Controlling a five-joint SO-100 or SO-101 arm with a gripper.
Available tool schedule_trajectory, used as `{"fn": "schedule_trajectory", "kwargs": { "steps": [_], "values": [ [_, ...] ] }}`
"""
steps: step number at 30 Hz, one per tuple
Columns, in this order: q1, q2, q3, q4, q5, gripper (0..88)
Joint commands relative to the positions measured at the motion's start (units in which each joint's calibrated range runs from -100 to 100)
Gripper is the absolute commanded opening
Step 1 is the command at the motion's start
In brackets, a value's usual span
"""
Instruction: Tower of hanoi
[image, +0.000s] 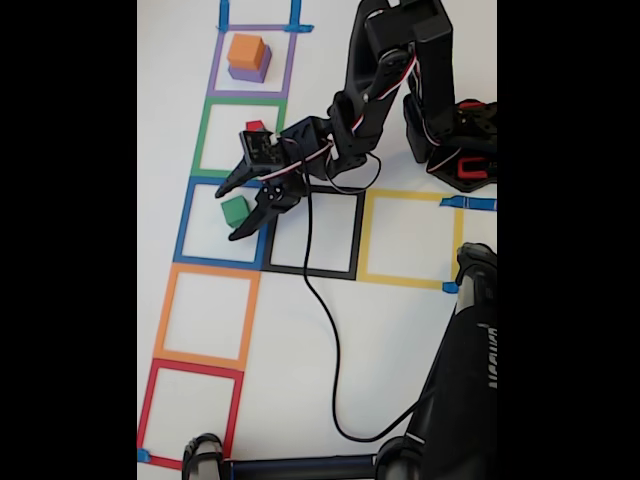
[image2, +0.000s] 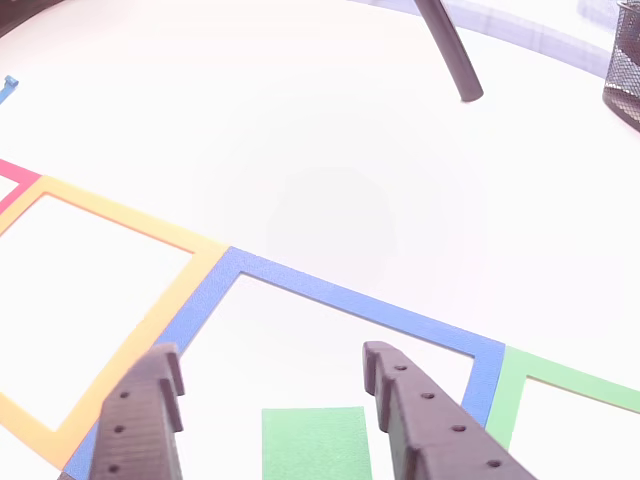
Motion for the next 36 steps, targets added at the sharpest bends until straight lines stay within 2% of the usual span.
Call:
{"fn": "schedule_trajectory", "kwargs": {
  "steps": [1, 4, 6, 12, 16, 20, 24, 27, 36],
  "values": [
    [1.0, -14.6, 1.1, 10.1, 0.4, 9.1],
    [2.5, -25.6, 0.4, 23.1, 0.4, 3.3],
    [4.5, -34.0, -1.7, 36.7, 0.4, 0.5],
    [12.2, -53.6, -11.8, 75.6, 0.4, 0.2],
    [17.6, -54.8, -30.4, 99.9, 0.4, 0.2],
    [22.6, -50.3, -53.4, 119.8, 0.4, 0.2],
    [27.2, -46.9, -68.9, 130.9, 0.4, 0.2],
    [30.3, -46.5, -74.7, 134.9, 0.4, 0.2],
    [37.5, -49.3, -76.1, 142.0, 0.4, 0.4]
  ]
}}
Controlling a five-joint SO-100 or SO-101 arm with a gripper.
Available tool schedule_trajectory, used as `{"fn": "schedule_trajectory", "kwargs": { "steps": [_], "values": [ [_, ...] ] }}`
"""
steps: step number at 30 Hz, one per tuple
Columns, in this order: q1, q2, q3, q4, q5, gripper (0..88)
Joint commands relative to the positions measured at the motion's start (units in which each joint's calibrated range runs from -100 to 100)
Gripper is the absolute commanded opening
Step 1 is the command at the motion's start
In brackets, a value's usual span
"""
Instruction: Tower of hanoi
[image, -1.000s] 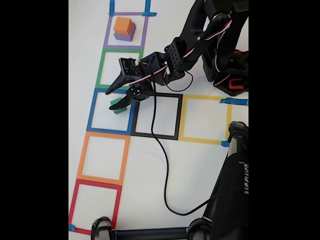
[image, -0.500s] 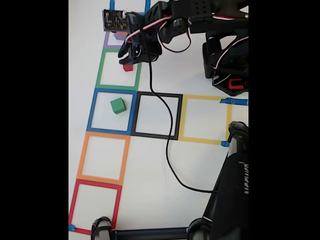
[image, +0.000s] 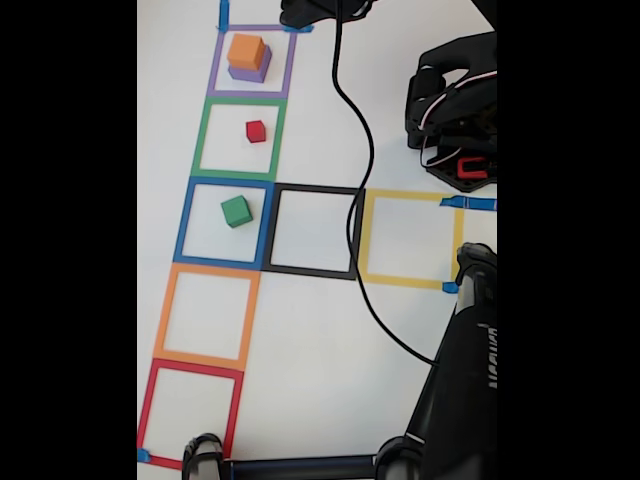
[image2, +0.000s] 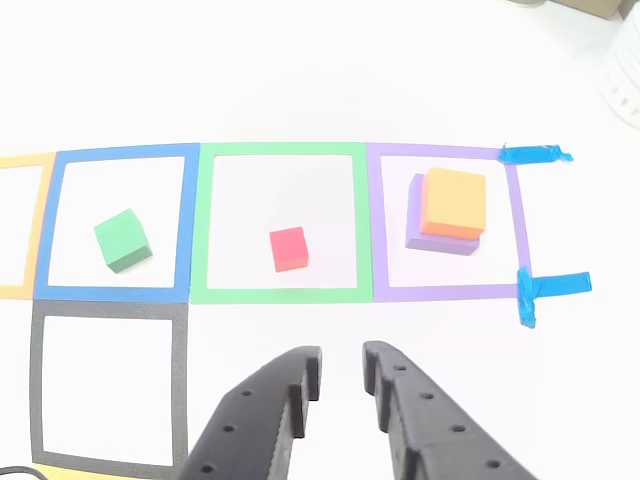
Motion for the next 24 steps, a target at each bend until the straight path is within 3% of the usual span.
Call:
{"fn": "schedule_trajectory", "kwargs": {
  "steps": [1, 9, 13, 22, 24],
  "values": [
    [2.2, -2.8, 1.8, 0.2, 0.0, 1.1],
    [6.2, -10.3, 25.9, -15.0, 0.0, 8.9],
    [7.8, -13.9, 40.7, -26.9, 0.0, 18.1],
    [9.2, -18.7, 75.5, -65.9, 0.0, 25.7],
    [9.1, -18.2, 79.0, -70.3, 0.0, 27.8]
  ]
}}
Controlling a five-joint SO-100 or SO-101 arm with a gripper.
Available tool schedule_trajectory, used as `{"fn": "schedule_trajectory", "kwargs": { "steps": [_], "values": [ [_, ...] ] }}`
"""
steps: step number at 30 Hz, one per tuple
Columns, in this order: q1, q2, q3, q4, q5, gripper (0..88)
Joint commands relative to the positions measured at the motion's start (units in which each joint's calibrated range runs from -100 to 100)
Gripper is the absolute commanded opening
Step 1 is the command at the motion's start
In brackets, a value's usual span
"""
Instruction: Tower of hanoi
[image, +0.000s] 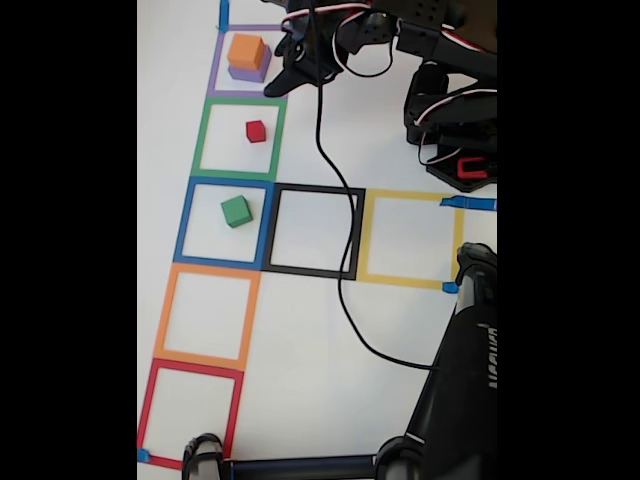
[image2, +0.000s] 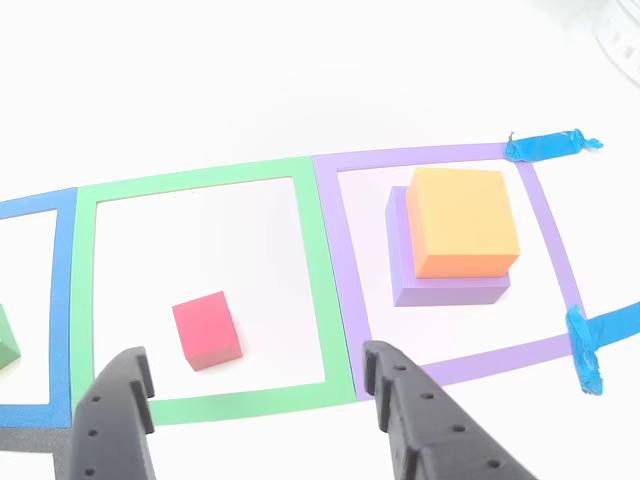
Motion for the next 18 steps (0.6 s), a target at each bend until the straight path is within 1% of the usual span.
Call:
{"fn": "schedule_trajectory", "kwargs": {
  "steps": [1, 4, 9, 18],
  "values": [
    [0.0, -0.5, 7.9, -14.4, 0.4, 29.4],
    [-0.4, 1.5, 11.2, -19.9, 0.4, 30.3],
    [-0.7, 11.2, 16.7, -38.5, 0.4, 30.7],
    [-2.9, 28.8, 21.7, -61.9, 0.4, 32.0]
  ]
}}
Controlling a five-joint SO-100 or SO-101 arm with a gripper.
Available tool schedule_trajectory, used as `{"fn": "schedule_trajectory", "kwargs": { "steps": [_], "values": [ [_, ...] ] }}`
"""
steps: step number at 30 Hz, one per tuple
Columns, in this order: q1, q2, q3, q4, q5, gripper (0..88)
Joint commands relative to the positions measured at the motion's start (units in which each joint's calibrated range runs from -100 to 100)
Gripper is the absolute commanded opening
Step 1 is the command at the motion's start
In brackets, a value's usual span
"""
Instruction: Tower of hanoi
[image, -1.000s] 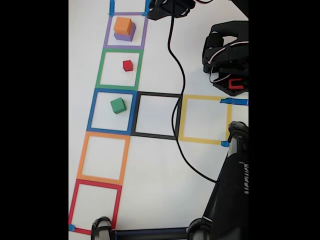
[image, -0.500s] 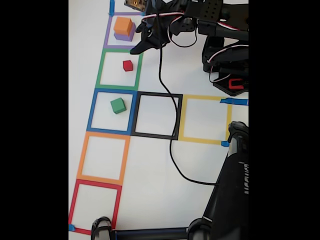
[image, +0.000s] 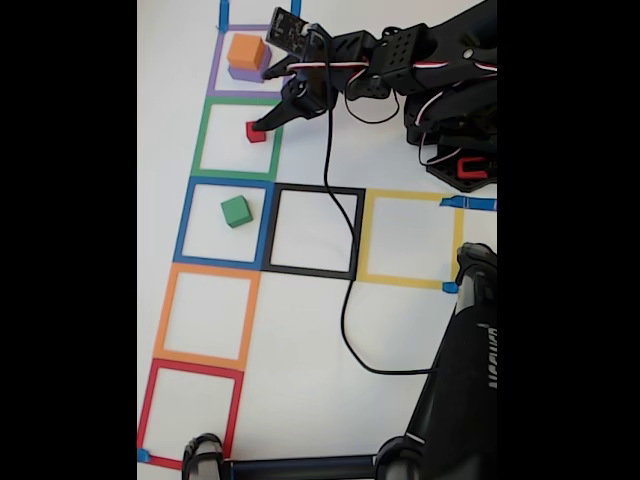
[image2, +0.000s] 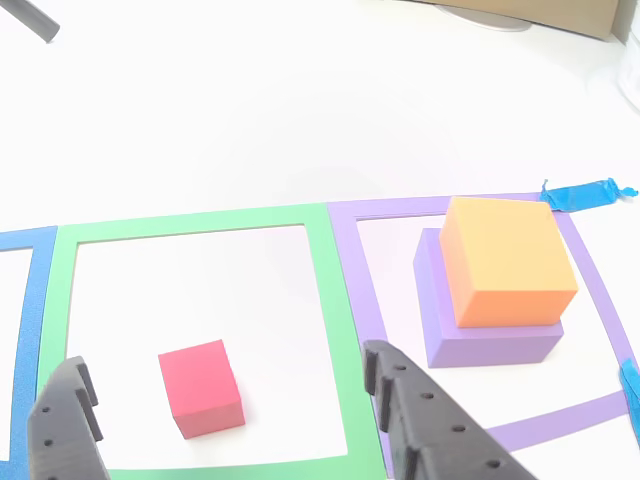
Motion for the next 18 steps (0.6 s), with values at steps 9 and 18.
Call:
{"fn": "schedule_trajectory", "kwargs": {
  "steps": [9, 18],
  "values": [
    [-2.7, 33.8, -3.6, -36.0, 0.4, 31.8],
    [-2.6, 49.5, -8.9, -46.5, 0.4, 31.6]
  ]
}}
